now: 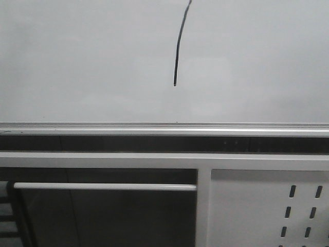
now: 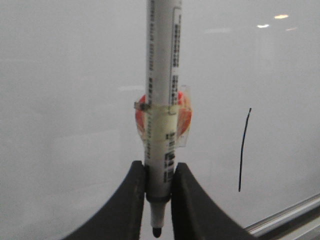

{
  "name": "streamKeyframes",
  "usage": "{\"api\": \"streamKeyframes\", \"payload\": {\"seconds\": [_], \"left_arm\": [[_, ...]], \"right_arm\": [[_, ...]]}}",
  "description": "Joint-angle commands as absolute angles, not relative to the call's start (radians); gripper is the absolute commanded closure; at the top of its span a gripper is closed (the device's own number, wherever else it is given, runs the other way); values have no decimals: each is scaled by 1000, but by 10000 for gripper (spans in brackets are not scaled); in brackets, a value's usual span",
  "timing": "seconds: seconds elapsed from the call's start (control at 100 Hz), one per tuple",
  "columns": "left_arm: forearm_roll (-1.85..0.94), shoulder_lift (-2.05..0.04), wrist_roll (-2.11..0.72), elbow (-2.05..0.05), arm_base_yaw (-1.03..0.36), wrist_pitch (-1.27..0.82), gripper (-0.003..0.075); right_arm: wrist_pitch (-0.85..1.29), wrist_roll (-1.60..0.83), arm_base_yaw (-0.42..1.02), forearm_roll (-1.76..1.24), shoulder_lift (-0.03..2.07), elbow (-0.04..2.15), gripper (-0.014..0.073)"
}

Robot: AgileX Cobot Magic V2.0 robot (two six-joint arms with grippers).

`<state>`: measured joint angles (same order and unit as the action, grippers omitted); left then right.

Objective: Write number 1 on whiteboard

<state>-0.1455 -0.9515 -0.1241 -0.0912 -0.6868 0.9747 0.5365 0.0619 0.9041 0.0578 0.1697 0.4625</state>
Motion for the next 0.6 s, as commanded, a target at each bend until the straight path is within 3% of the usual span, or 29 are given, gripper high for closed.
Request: {"api": "streamKeyframes", "payload": {"seconds": [0.0, 0.24, 0.59], "left_arm": [[-183, -987, -88, -104, -686, 1120, 738], [-212, -1122, -47, -101, -686, 1263, 738], [-258, -1133, -40, -103, -686, 1255, 738]], "right_arm": [[467, 59, 902, 70, 181, 483, 673], [467, 59, 902, 70, 181, 483, 673], [467, 59, 902, 70, 181, 483, 673]]}}
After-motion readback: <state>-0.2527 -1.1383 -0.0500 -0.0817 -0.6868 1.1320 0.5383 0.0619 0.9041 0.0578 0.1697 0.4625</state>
